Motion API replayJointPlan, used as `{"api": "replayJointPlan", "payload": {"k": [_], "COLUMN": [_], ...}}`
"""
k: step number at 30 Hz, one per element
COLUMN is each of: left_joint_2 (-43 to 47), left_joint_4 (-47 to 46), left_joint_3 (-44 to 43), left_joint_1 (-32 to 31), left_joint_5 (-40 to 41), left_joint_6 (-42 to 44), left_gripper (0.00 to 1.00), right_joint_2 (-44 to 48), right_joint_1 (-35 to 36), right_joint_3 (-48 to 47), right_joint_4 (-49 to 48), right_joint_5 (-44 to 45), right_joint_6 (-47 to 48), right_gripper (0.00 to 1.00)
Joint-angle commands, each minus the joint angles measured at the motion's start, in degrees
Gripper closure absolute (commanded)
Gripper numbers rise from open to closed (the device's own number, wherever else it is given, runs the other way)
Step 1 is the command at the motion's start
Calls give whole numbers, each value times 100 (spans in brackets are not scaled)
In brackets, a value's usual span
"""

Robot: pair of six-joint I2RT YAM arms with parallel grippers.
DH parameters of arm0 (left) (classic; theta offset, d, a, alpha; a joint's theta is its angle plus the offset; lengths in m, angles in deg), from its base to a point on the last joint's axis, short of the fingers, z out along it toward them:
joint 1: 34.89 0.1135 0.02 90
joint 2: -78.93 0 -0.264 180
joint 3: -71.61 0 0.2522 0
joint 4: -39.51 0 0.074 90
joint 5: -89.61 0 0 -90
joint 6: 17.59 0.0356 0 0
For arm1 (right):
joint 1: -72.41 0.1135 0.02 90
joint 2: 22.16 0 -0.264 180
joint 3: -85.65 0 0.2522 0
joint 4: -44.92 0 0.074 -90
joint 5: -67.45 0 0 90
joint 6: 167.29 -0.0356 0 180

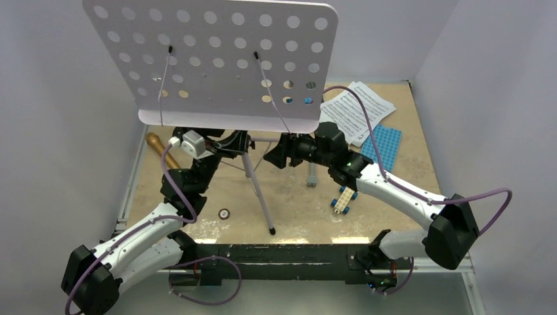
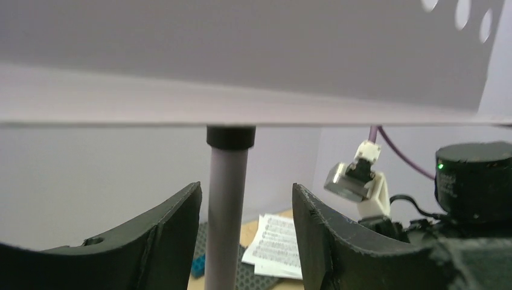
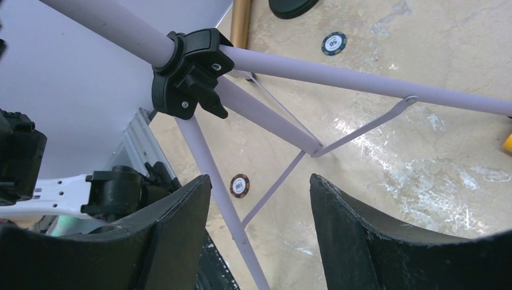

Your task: Pack up the instrument practice props

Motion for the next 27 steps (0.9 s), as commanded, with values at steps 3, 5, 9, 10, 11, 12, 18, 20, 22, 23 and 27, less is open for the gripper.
{"api": "replayJointPlan", "payload": {"k": [3,5,9,10,11,12,18,20,22,23,27], "left_joint_2": [240,281,214,155,75,-8,-484,-542,-587,-606,-684], "left_joint_4": [-897,-899,-910,-933,-976,-1033,-1450,-1505,-1495,-1492,-1452], "left_joint_3": [254,322,194,145,90,55,-133,-180,-253,-287,-424], "left_joint_1": [10,8,8,8,-2,1,-41,-63,-75,-71,-85], "left_joint_5": [208,230,130,118,113,117,221,235,234,228,218], "left_joint_6": [61,66,210,268,317,348,454,469,492,508,524], "left_gripper": [38,37,37,38,38,38,43,46,51,54,73], "right_joint_2": [96,80,51,50,42,41,51,79,101,110,128], "right_joint_1": [-99,-107,-108,-108,-108,-108,-108,-108,-108,-108,-108], "right_joint_3": [-133,-146,-173,-177,-184,-186,-128,-96,-66,-59,-63], "right_joint_4": [-89,-103,-125,-126,-140,-144,-170,-173,-176,-183,-162], "right_joint_5": [-358,-362,-371,-371,-371,-376,-433,-437,-425,-424,-469], "right_joint_6": [-264,-261,-252,-252,-260,-267,-296,-296,-288,-283,-291], "right_gripper": [35,35,35,35,35,35,36,36,36,36,36]}}
